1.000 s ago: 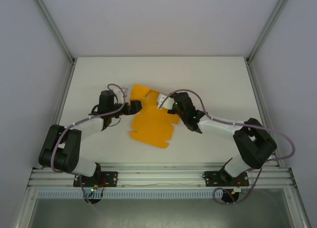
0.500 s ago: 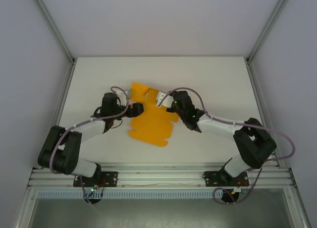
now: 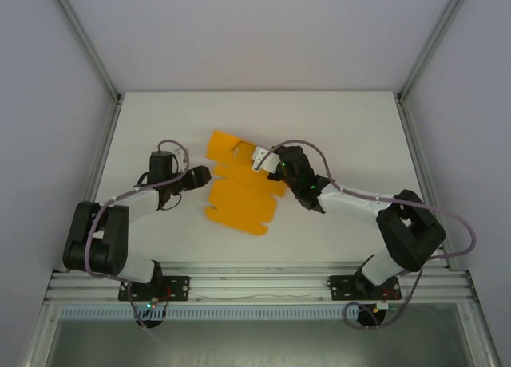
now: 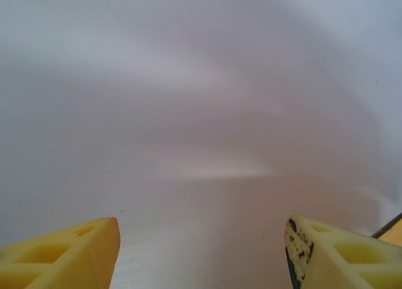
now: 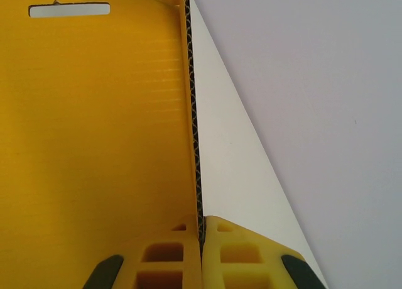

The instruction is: Assemble paper box

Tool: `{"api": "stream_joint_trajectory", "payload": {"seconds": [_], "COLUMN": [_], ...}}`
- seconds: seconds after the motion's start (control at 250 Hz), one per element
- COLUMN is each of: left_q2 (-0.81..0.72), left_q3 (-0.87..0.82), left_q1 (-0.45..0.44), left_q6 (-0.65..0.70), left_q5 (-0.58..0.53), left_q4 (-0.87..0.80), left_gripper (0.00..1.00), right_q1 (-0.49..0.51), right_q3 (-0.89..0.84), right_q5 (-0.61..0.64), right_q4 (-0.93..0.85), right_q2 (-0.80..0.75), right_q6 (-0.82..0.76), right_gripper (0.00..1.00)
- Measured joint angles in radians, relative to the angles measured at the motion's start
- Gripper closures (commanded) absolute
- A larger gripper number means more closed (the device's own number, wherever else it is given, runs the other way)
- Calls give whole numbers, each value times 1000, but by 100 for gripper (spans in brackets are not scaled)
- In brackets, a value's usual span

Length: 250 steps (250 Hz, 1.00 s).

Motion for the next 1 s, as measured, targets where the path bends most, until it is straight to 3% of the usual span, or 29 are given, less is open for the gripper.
{"api": "stream_joint_trajectory", "payload": {"seconds": [0.292,0.552,0.743,0.999], "left_q2": [14,73,143,195], "left_q3": [0,1,15,36], "left_q1": [-54,-85,-96,-104], "left_q6": [19,19,3,-41], "left_q5": [165,241,319,367], "left_q4": [105,175,261,346], "left_gripper": [32,34,48,73], "right_q1": [-6,-6,-9,-21], "right_q3": [0,0,4,24], "right_q5": [4,-37,-75,-86], "right_q4": [1,-6,-22,-63], "right_q2": [-13,-30,-46,-47], "right_q6": [22,48,60,61], "right_gripper": [100,100,100,100]}}
